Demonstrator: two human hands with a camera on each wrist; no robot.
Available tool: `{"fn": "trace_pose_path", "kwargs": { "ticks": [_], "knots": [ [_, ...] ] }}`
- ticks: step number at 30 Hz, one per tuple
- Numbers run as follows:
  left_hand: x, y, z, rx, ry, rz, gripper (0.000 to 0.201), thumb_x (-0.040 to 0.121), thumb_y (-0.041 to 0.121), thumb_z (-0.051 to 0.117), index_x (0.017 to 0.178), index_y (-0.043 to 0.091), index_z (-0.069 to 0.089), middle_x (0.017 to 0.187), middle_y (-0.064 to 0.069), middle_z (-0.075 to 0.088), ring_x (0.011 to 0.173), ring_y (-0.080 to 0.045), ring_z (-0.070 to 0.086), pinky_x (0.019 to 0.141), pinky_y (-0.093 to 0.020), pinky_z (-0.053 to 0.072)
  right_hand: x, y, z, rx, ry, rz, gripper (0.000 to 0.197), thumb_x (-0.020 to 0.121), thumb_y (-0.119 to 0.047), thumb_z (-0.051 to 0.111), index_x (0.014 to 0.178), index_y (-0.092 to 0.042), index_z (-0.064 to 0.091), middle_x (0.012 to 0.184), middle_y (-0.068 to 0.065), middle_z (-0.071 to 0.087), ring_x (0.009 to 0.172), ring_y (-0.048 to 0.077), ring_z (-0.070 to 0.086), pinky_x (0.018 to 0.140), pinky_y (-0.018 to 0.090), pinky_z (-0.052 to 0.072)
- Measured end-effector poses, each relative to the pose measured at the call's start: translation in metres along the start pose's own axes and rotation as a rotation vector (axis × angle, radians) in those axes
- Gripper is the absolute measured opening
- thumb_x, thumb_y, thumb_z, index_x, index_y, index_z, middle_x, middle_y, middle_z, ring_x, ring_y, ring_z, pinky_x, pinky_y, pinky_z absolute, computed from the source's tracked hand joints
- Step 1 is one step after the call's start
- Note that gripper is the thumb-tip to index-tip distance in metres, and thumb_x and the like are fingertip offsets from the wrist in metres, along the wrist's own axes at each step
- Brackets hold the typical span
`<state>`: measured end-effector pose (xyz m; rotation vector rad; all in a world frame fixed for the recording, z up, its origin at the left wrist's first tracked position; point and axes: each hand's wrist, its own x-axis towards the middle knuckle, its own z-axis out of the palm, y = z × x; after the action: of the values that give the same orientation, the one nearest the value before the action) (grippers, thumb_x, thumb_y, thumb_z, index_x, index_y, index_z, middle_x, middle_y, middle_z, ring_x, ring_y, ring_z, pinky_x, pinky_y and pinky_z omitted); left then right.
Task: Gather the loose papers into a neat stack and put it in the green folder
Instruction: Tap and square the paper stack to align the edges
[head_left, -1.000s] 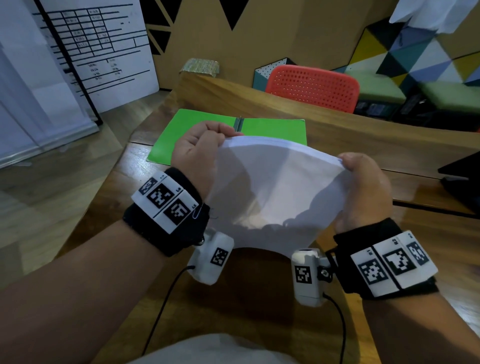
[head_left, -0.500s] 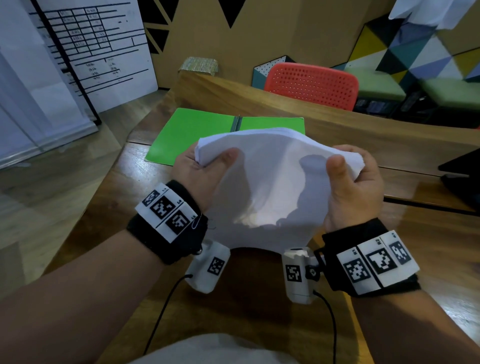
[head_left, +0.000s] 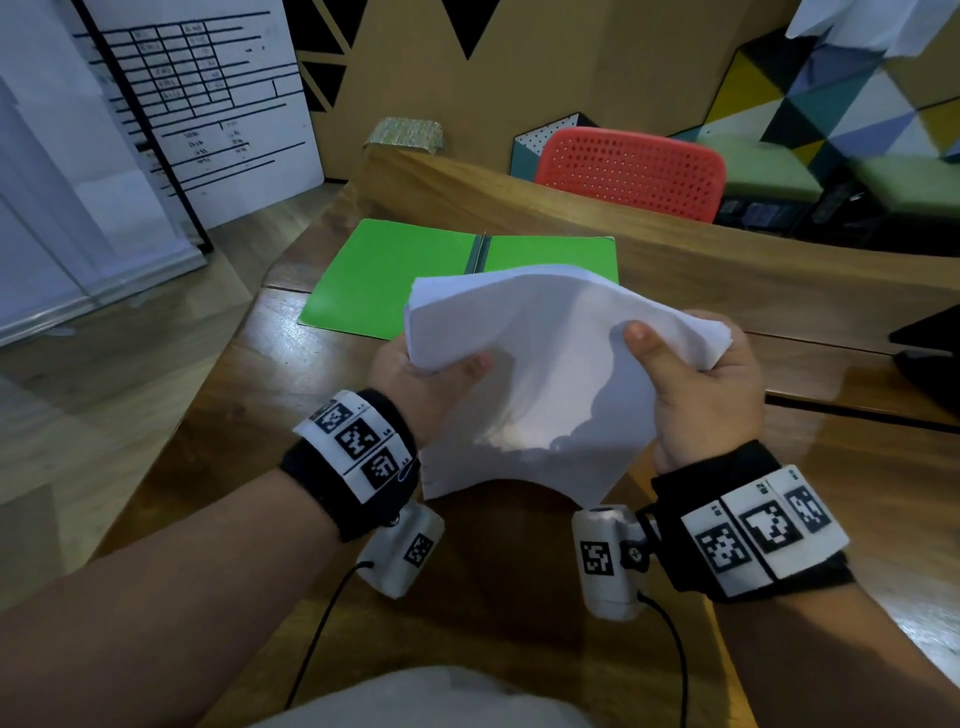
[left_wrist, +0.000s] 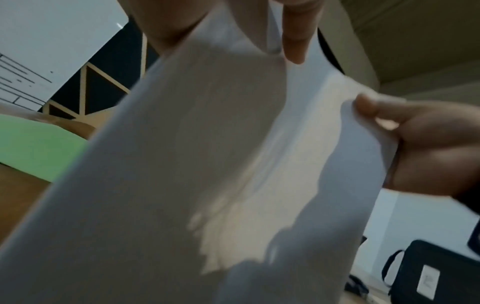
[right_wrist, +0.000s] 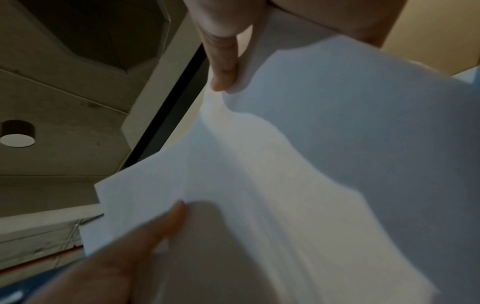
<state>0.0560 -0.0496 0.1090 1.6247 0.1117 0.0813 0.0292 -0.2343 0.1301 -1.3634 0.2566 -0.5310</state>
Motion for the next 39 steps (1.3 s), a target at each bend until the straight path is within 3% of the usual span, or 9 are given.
{"fn": "trace_pose_path", "kwargs": {
  "ticks": [3,8,13,20,24,28,32,34,39],
  "knots": [
    [0.0,0.002,-0.001,0.046,0.062,-0.025,0.018,0.071,0.014,0.077,0.066,0.022,0.062,0.058,0.016,0.063,0.041,0.011,0.055,0.044,-0.007,0.047,0.008,-0.006,-0.005,-0.019,-0.028,-0.042,0.039,0.064,-0.006,0.081,0.083,-0.026,0.052,0.082,-0.005,0.058,0.071,0.008,0.06,0.067,0.031,0.051],
    [0.001,0.05,-0.006,0.383,-0.03,0.3,0.01,0.072,0.022,0.076,0.07,0.024,0.066,0.06,0.012,0.061,0.055,0.003,0.054,0.054,-0.007,0.041,0.013,-0.027,-0.016,-0.562,-0.069,-0.41,0.084,0.052,-0.05,0.072,0.126,-0.023,0.042,0.12,-0.014,0.041,0.116,0.004,0.04,0.1,0.01,0.033],
    [-0.007,0.071,0.003,0.661,-0.343,0.556,0.033,0.067,0.038,0.061,0.083,0.01,0.068,0.07,0.002,0.061,0.069,-0.015,0.055,0.061,-0.024,0.039,0.003,-0.039,0.008,-0.453,-0.529,-0.486,0.03,0.073,-0.02,0.069,0.096,-0.038,0.059,0.087,-0.03,0.064,0.084,-0.006,0.058,0.076,0.012,0.046],
    [0.031,0.027,-0.041,1.148,-0.489,0.051,0.033,0.066,0.04,0.078,0.09,0.018,0.071,0.089,-0.006,0.07,0.087,-0.023,0.062,0.079,-0.031,0.049,0.02,-0.037,-0.027,-0.131,-0.357,-0.122,0.022,0.078,0.003,0.061,0.083,-0.016,0.07,0.065,-0.003,0.065,0.056,0.015,0.054,0.057,0.025,0.047],
    [0.045,0.003,-0.077,0.564,-0.441,-0.122,0.049,0.024,0.048,0.086,0.069,0.033,0.075,0.066,0.015,0.073,0.069,-0.004,0.067,0.075,-0.024,0.053,0.026,-0.021,-0.046,0.0,-0.29,0.085,0.032,0.084,-0.001,0.059,0.115,0.005,0.054,0.102,0.03,0.061,0.09,0.044,0.06,0.084,0.066,0.047],
    [0.046,-0.021,-0.063,-0.188,-0.2,-0.145,0.037,0.048,0.023,0.089,0.079,0.014,0.072,0.072,0.006,0.076,0.065,-0.008,0.07,0.062,-0.024,0.059,0.026,0.0,-0.036,0.017,-0.156,0.106,0.06,0.048,-0.042,0.081,0.097,-0.013,0.064,0.086,0.005,0.07,0.088,0.029,0.061,0.083,0.047,0.05],
    [0.032,-0.022,-0.039,0.087,0.082,-0.013,0.019,0.078,0.007,0.069,0.076,0.024,0.06,0.063,0.016,0.066,0.057,0.002,0.064,0.045,-0.007,0.046,0.021,0.032,-0.029,0.018,-0.021,0.128,0.014,0.079,-0.021,0.068,0.089,-0.022,0.06,0.078,-0.008,0.068,0.08,0.016,0.063,0.085,0.046,0.048],
    [0.022,-0.024,-0.032,0.283,0.051,-0.005,0.022,0.077,0.01,0.069,0.069,0.025,0.055,0.064,0.011,0.059,0.058,-0.006,0.061,0.039,-0.005,0.041,0.014,0.047,-0.028,0.0,0.01,0.217,0.023,0.089,-0.004,0.055,0.092,-0.027,0.059,0.09,-0.004,0.066,0.092,0.022,0.062,0.088,0.046,0.049],
    [0.011,-0.04,-0.039,0.069,-0.007,-0.036,0.036,0.058,0.027,0.081,0.083,0.029,0.054,0.079,0.005,0.061,0.071,-0.011,0.059,0.06,-0.021,0.047,0.004,0.057,-0.027,-0.035,0.12,0.342,0.023,0.086,-0.003,0.057,0.097,-0.024,0.06,0.091,-0.004,0.064,0.104,0.028,0.061,0.091,0.043,0.049]
  ]
}}
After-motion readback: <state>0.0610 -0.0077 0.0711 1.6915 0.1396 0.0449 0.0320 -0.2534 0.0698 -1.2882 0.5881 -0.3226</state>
